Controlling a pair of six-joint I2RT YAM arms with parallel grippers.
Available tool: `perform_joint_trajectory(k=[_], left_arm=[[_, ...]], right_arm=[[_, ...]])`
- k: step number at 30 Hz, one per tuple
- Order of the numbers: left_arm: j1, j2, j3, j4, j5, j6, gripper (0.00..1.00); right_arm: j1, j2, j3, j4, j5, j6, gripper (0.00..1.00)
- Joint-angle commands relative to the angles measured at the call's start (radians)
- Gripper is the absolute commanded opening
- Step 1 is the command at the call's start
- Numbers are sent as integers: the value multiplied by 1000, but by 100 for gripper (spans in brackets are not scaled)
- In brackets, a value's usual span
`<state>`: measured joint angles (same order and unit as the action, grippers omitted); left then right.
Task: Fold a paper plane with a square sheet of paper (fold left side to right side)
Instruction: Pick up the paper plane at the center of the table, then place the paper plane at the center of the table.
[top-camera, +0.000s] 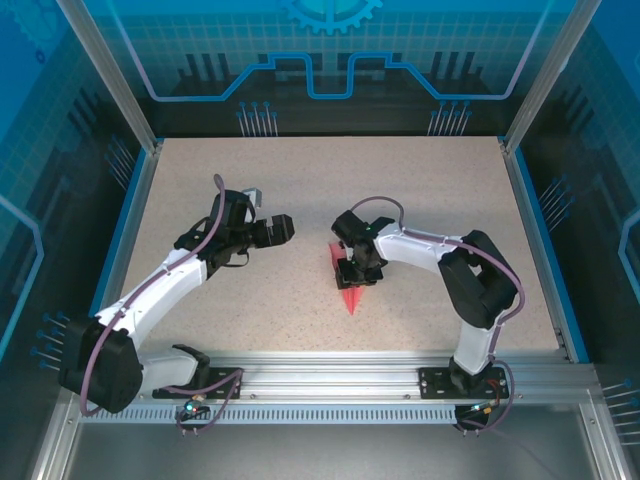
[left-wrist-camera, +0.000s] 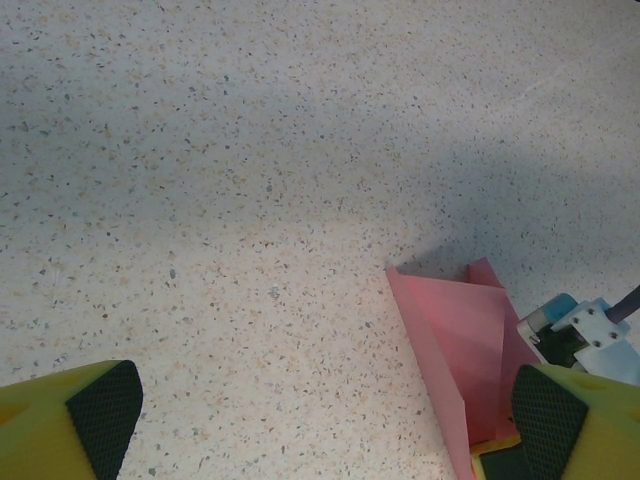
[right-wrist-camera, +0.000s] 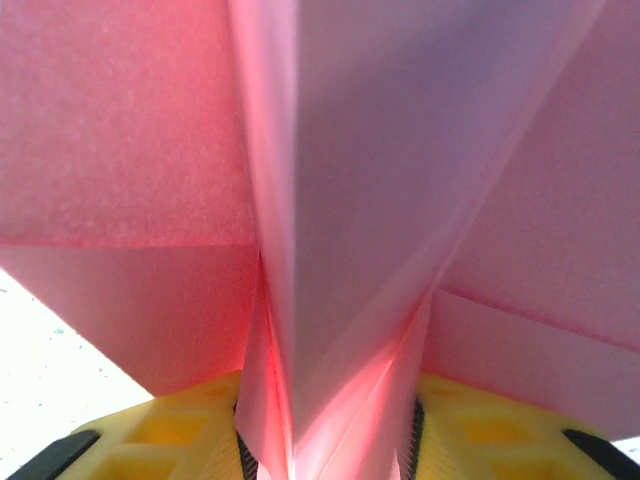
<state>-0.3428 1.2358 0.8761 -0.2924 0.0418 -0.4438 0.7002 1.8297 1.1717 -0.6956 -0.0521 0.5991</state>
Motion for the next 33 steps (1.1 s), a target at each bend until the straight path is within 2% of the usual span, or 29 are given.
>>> perform_joint_trajectory(k=[1, 6, 14, 16, 20, 27, 33], left_arm=[[11, -16, -9, 1, 18, 11, 99], [12, -16, -6, -1, 15, 10, 99], [12, -25, -3, -13, 12, 16, 99], [12, -29, 0, -15, 14, 16, 99], [12, -28, 3, -15, 23, 19, 99], [12, -22, 2, -15, 40, 19, 99], [11, -15, 3, -19, 52, 22, 99]], right_arm=[[22, 35, 34, -17, 18, 8, 41], [36, 68, 56, -39, 46, 11, 37], [24, 27, 83, -83, 71, 5, 9], [7, 14, 110, -106, 77, -3, 4], [-60, 30, 167, -139, 77, -14, 4], [-195, 176, 373, -207, 127, -27, 1], [-234, 286, 496, -241, 151, -36, 3]])
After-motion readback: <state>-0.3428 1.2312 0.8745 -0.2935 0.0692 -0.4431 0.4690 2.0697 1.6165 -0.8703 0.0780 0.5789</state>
